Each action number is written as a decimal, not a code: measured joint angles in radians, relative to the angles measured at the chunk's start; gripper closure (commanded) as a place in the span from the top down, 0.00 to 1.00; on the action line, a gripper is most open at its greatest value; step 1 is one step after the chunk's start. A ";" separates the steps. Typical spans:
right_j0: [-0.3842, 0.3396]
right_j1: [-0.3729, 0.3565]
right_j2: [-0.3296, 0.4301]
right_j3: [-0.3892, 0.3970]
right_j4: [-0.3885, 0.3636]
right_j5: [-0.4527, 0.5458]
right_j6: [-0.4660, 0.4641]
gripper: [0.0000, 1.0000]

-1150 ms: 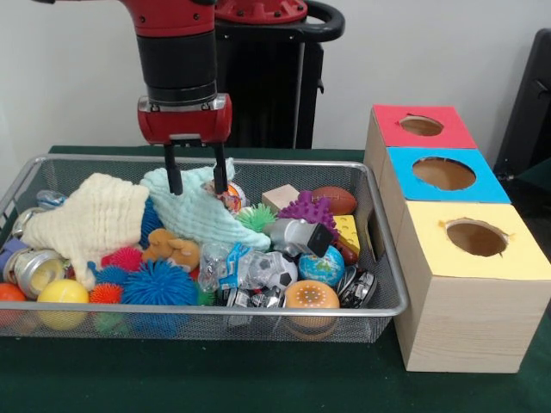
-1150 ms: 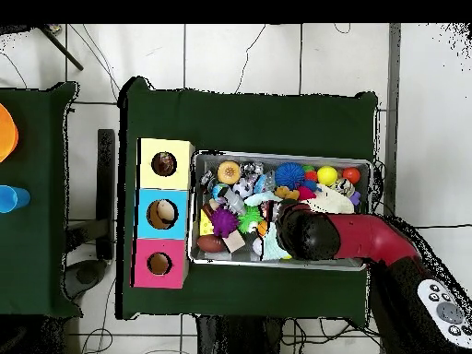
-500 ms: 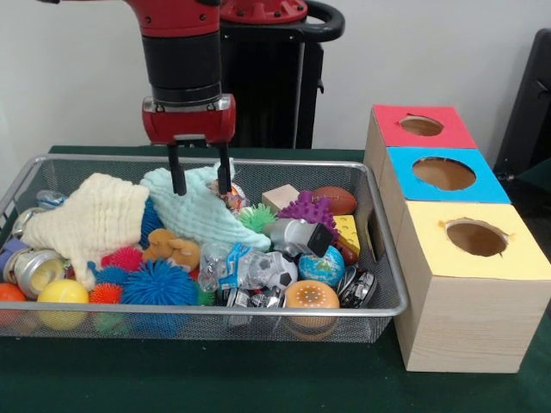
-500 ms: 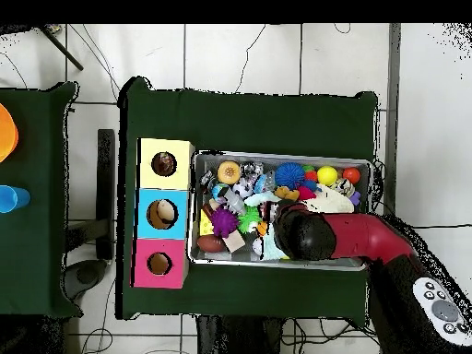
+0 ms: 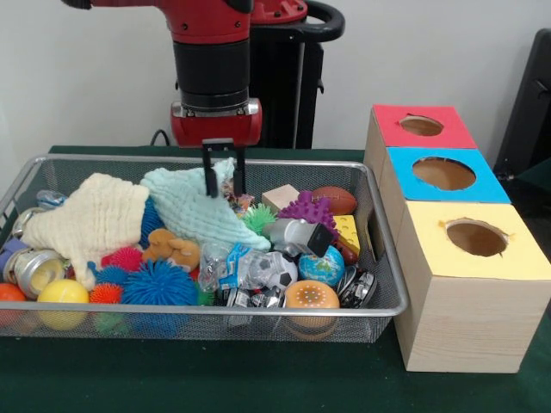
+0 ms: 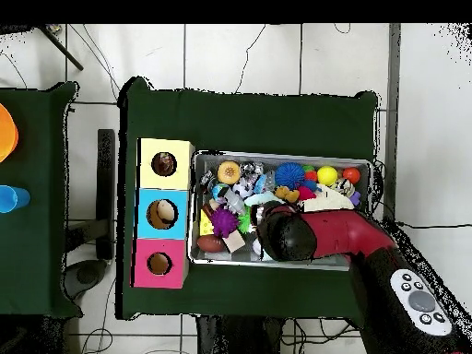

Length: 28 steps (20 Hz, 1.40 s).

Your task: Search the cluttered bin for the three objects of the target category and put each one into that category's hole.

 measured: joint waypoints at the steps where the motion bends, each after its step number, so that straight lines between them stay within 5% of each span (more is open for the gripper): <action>1: 0.002 0.000 0.000 0.001 0.000 0.000 0.000 0.00; 28: 0.054 0.016 -0.029 0.066 0.008 -0.008 0.000 0.00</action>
